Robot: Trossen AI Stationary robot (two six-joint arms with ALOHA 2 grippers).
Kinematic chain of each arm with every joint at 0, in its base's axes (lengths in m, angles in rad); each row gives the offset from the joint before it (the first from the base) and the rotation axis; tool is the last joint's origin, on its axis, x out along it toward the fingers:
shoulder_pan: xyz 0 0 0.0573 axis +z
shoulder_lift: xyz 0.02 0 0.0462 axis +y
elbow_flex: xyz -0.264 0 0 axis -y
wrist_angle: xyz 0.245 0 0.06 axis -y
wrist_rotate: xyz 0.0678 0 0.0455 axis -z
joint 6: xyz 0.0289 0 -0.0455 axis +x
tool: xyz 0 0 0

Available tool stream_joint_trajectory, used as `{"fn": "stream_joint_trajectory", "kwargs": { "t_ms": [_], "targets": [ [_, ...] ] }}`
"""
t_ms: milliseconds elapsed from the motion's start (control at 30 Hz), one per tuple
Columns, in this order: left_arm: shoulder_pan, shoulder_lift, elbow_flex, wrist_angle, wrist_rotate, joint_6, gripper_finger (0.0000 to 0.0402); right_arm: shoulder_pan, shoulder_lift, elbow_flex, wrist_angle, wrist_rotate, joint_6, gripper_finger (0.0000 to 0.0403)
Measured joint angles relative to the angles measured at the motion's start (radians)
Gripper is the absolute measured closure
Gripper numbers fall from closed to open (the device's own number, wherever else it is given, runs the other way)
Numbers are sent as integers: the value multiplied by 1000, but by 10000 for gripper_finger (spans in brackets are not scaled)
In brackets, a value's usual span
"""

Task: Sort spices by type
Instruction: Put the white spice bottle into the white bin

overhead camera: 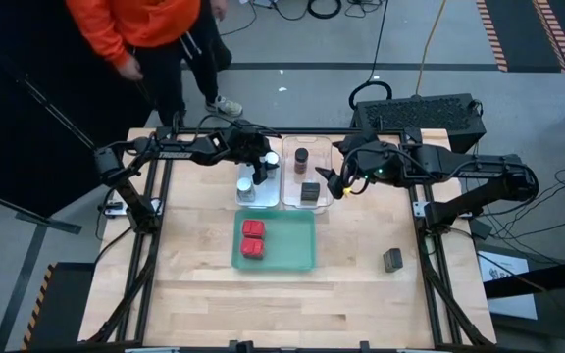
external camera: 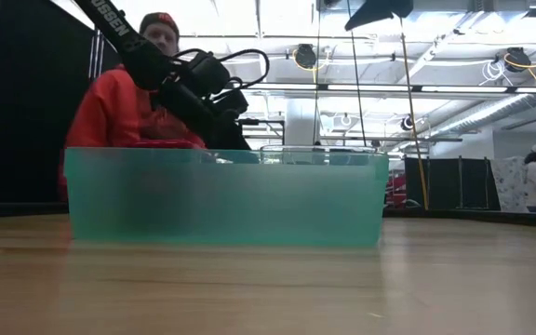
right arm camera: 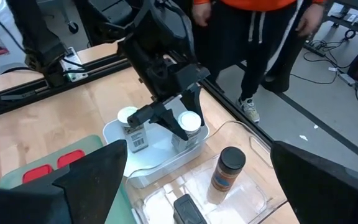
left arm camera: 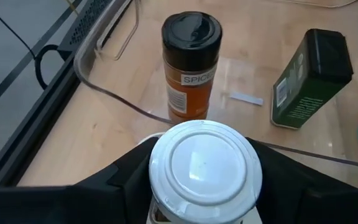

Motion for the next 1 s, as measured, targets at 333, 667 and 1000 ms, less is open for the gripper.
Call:
{"fn": "stream_joint_trajectory", "kwargs": {
  "t_ms": [333, 667, 1000],
  "targets": [
    [-2, 0, 0, -2, -6, 4, 146, -19, 0, 0, -1, 0, -2, 23],
    [-2, -3, 1, -6, -6, -3, 143, -18, 0, 0, -1, 0, -2, 23],
    [-1, -14, 40, -14, -6, -21, 142, -18, 0, 0, -1, -2, -5, 23]
  ]
}}
